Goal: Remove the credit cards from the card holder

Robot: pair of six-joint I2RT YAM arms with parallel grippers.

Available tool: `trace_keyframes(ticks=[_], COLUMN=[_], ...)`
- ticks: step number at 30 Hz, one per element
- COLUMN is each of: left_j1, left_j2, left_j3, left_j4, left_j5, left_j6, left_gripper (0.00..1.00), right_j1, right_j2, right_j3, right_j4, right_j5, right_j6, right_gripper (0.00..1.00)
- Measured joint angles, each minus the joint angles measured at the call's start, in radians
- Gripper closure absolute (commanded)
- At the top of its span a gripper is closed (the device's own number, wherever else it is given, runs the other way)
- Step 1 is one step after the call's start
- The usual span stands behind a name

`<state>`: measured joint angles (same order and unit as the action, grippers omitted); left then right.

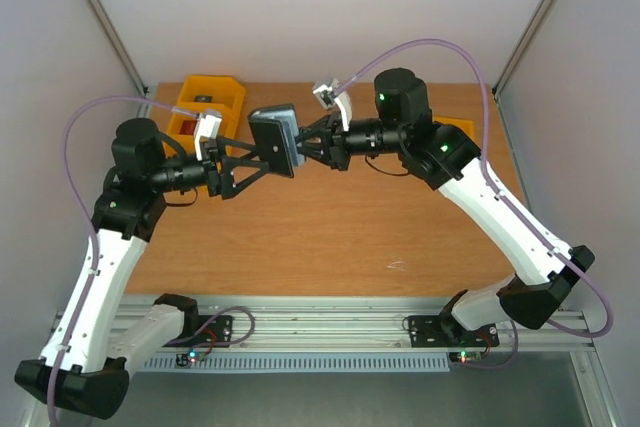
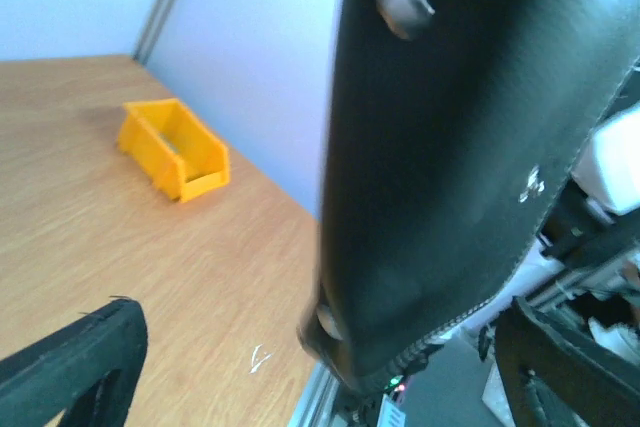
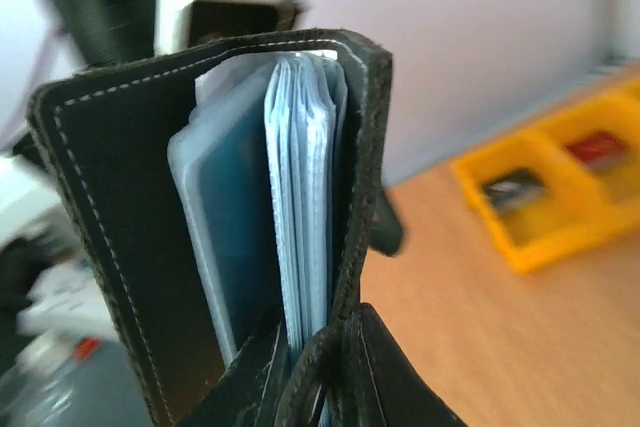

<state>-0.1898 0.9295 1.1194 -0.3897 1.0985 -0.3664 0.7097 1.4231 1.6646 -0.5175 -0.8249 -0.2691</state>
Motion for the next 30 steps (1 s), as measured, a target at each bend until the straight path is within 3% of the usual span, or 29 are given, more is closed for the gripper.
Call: trace_keyframes(ticks=[7, 11, 16, 18, 27, 30], left_j1=[0.015, 0.018, 0.018, 0.018, 0.024, 0.032], left_j2=[0.002, 0.005, 0.007, 0.007, 0.006, 0.005], left_j3=[-0.009, -0.009, -0.009, -0.009, -0.019, -0.021], left_j4=[-0.077, -0.095, -0.085, -0.086, -0.118, -0.125], left_j5=[-0.210, -0.242, -0.233, -0.240, -0.271, -0.256], left_j6=[0.019, 0.038, 0.029, 0.026, 0.060, 0.069], left_gripper=[0.01, 0.01, 0.01, 0.05, 0.53, 0.61], right_j1=[0.150, 0.222, 0.244, 0.244, 0.229, 0.199], right_j2=[0.058, 0.118, 0.170, 0.174, 0.134, 0.097], right_j3=[0.200, 0.239, 0.245, 0.245, 0.235, 0.216], right_j4=[-0.289, -0.383, -0.431, -0.433, -0.394, -0.370], right_j5=[0.740, 0.981, 1.036, 1.023, 0.892, 0.803], right_j6=[-0.053, -0.075, -0.077, -0.077, -0.089, -0.088], right_gripper=[0.99, 0.99, 0.99, 0.99, 0.99, 0.99])
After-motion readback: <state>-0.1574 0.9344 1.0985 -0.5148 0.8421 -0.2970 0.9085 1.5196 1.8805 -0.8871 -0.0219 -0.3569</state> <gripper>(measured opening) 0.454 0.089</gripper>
